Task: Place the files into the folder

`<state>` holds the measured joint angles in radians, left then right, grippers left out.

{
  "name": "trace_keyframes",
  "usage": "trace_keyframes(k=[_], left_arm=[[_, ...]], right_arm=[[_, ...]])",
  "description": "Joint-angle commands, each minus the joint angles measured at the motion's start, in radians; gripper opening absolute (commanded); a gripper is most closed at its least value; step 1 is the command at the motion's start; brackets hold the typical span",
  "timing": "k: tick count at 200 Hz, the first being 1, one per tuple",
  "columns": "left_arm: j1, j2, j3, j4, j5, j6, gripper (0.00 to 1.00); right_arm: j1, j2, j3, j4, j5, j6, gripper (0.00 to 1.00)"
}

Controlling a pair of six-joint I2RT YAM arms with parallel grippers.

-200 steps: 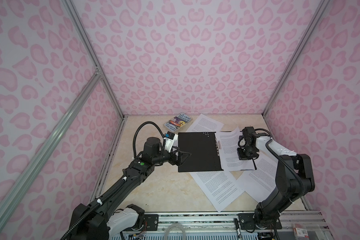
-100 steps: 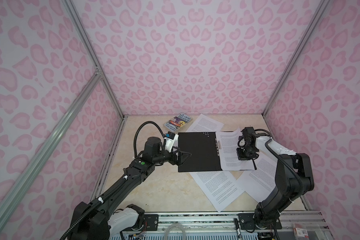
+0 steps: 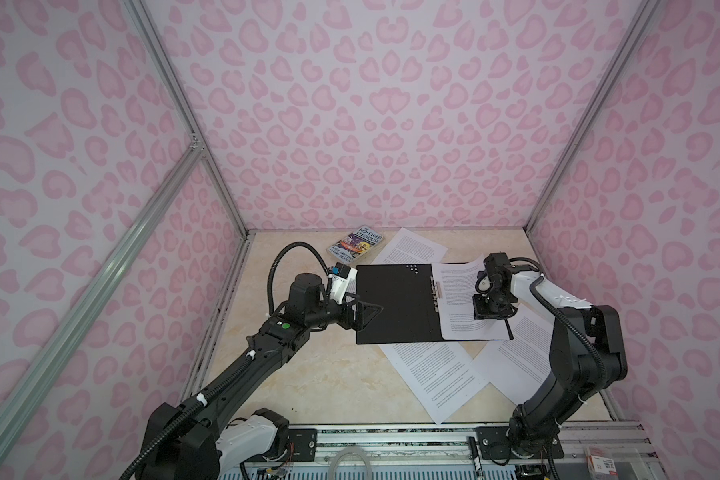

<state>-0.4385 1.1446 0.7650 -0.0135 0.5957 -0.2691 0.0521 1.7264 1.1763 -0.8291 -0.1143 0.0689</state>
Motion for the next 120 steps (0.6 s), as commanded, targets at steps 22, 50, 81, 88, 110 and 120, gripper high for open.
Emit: trace_keyframes(k=[22, 50, 81, 88, 110, 120], left_arm=[[0.004, 0.006, 0.014, 0.014, 0.004, 0.004, 0.97], [0.007, 0.009, 0.014, 0.015, 0.004, 0.002, 0.97], [0.012, 0.012, 0.014, 0.015, -0.009, 0.0, 0.97], [0.013, 0.013, 0.013, 0.015, -0.013, -0.001, 0.97], [0.023, 0.02, 0.014, 0.014, -0.036, -0.008, 0.97], [0.032, 0.023, 0.012, 0.012, -0.054, -0.014, 0.97]], right_arm=[[-0.021, -0.007, 0.009, -0.013, 0.046, 0.043, 0.99], [-0.027, -0.036, 0.013, -0.008, 0.123, 0.06, 0.99], [-0.042, -0.062, 0.057, -0.04, 0.168, 0.11, 0.99], [-0.04, -0.075, 0.067, -0.039, 0.179, 0.113, 0.99], [-0.044, -0.14, 0.07, 0.0, 0.222, 0.147, 0.99], [-0.055, -0.159, 0.064, 0.025, 0.215, 0.195, 0.99]])
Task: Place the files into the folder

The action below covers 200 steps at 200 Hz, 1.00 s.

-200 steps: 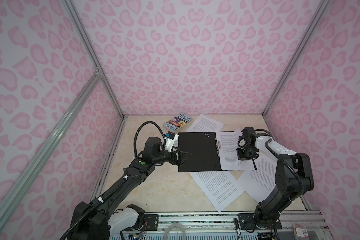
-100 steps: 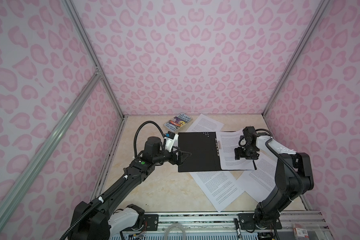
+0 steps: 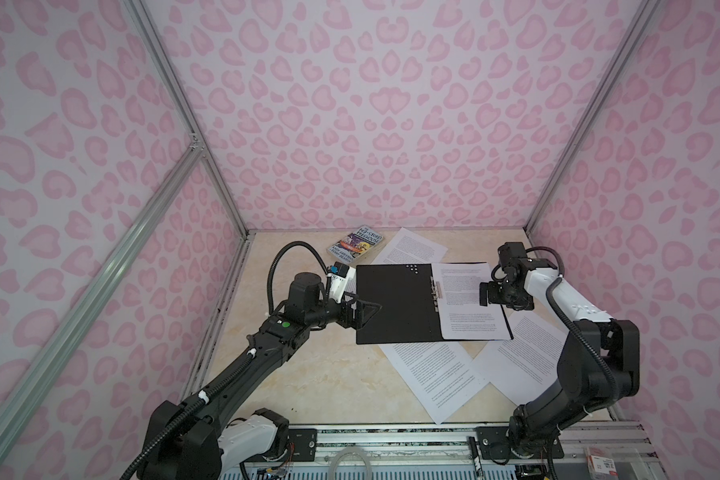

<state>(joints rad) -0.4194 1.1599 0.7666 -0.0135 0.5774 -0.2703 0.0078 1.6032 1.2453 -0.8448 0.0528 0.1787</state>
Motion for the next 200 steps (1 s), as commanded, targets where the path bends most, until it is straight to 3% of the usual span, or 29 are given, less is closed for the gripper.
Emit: trace_keyframes(k=[1, 21, 55, 96, 123, 154, 200], left_arm=[[0.014, 0.009, 0.01, 0.012, -0.038, -0.015, 0.97], [0.05, 0.025, 0.007, 0.009, -0.088, -0.06, 0.97], [0.179, 0.055, -0.01, -0.076, -0.148, -0.174, 0.97], [0.393, 0.188, -0.011, -0.18, -0.073, -0.239, 0.97], [0.48, 0.324, 0.02, -0.216, -0.01, -0.236, 0.97], [0.492, 0.445, 0.101, -0.241, 0.014, -0.201, 0.97], [0.491, 0.594, 0.173, -0.254, 0.007, -0.2, 1.0]], right_arm=[[-0.011, -0.036, -0.005, 0.045, 0.043, 0.086, 0.99], [-0.021, -0.014, 0.046, 0.027, -0.093, 0.053, 0.97], [0.096, -0.014, 0.061, 0.068, -0.157, 0.104, 0.86], [0.32, 0.066, 0.027, 0.16, -0.273, 0.102, 0.71], [0.453, 0.162, 0.046, 0.188, -0.298, 0.086, 0.69], [0.534, 0.246, 0.078, 0.189, -0.312, 0.074, 0.66], [0.544, 0.298, 0.064, 0.205, -0.34, 0.086, 0.65]])
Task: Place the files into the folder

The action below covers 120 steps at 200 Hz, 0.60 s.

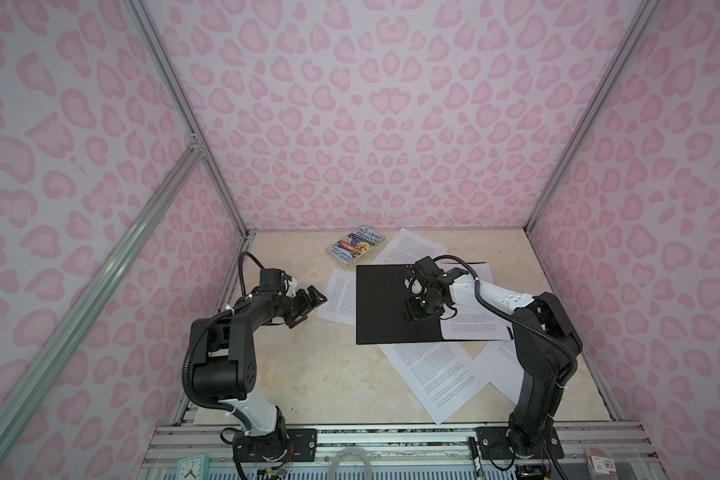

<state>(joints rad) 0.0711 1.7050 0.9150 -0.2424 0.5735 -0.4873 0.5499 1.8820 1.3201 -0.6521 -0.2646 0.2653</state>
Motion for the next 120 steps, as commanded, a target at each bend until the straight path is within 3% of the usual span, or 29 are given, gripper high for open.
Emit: trace_keyframes(k=[1, 58, 120], left_arm=[[0.001, 0.052, 0.026, -0.025, 0.011, 0.017, 1.0], [-0.045, 0.134, 0.061, -0.048, 0.041, 0.031, 0.99], [-0.044, 0.113, 0.019, 0.036, 0.207, -0.094, 1.0]], right_arm=[[0.002, 0.021, -0.011, 0.013, -0.023, 0.0, 0.65], [0.003, 0.065, -0.007, 0.007, -0.038, 0.006, 0.64], [0.005, 0.111, -0.005, 0.021, -0.099, 0.029, 0.6]])
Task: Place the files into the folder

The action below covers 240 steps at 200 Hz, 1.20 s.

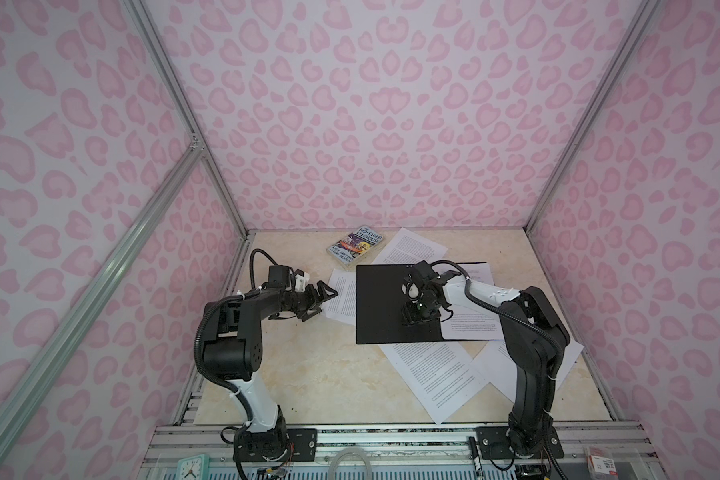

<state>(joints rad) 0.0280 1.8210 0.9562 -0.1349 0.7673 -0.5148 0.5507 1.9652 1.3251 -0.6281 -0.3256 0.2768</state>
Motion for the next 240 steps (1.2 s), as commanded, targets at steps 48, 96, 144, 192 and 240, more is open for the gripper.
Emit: trace_keyframes(k=[48, 96, 144, 192, 240], left_arm=[[0.006, -0.054, -0.07, -0.038, 0.045, -0.137, 1.0], [0.021, -0.115, -0.127, -0.082, -0.003, -0.131, 0.99], [0.025, -0.144, -0.18, -0.1, 0.0, -0.107, 0.99], [0.036, -0.217, -0.235, -0.137, -0.057, -0.111, 0.98], [0.036, -0.312, -0.287, -0.175, -0.137, -0.109, 0.97]], right_arm=[[0.009, 0.031, -0.03, 0.016, -0.061, 0.025, 0.6], [0.011, 0.018, -0.066, 0.037, -0.075, 0.036, 0.59], [0.014, 0.015, -0.081, 0.048, -0.086, 0.036, 0.59], [0.018, 0.009, -0.101, 0.058, -0.096, 0.036, 0.58], [0.018, 0.003, -0.117, 0.061, -0.104, 0.034, 0.58]])
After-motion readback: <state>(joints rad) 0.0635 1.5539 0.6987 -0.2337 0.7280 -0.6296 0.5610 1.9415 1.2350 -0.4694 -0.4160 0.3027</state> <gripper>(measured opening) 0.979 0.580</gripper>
